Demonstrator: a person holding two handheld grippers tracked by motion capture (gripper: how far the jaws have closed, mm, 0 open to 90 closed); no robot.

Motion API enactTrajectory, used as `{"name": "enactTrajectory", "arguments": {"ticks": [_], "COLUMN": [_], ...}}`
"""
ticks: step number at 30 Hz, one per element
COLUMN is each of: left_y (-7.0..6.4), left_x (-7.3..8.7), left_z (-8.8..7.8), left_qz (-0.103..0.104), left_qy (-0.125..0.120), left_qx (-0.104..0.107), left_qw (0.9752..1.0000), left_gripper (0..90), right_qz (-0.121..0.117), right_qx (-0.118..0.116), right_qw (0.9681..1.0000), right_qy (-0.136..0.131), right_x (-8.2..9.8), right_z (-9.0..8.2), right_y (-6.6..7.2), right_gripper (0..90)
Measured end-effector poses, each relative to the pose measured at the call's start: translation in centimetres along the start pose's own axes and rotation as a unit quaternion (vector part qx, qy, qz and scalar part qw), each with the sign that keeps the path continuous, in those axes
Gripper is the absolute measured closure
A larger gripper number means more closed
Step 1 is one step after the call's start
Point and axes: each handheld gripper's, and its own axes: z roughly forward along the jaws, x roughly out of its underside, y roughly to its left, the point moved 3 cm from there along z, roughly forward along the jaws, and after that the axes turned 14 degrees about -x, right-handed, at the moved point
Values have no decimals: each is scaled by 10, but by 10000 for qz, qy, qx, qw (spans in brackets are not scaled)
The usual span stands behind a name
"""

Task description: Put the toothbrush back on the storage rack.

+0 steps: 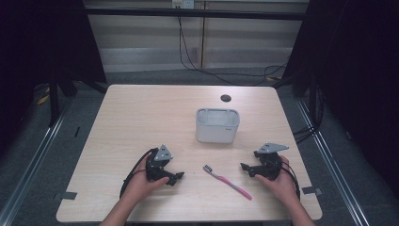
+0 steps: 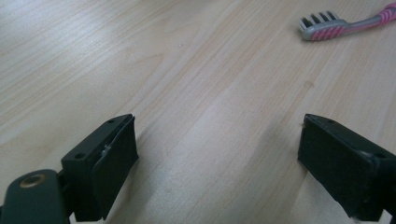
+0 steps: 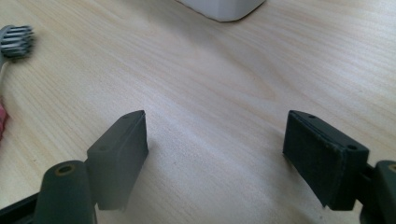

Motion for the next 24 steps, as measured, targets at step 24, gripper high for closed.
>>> {"name": "enactTrajectory", "arguments": {"ticks": [24], "left_y": [0], "left_x": [0], "left_z": [1], "left_qz": [-4], "left_qy": [-20], "left_qx": [8], "left_qw": [10000], "left_gripper": [110], "right_qz": [32], "right_qx": [-255], "right_qw": [9988], "right_qy": [416], "right_x": [-12], "right_z": [-6], "right_y": [8], "right_gripper": [242]}}
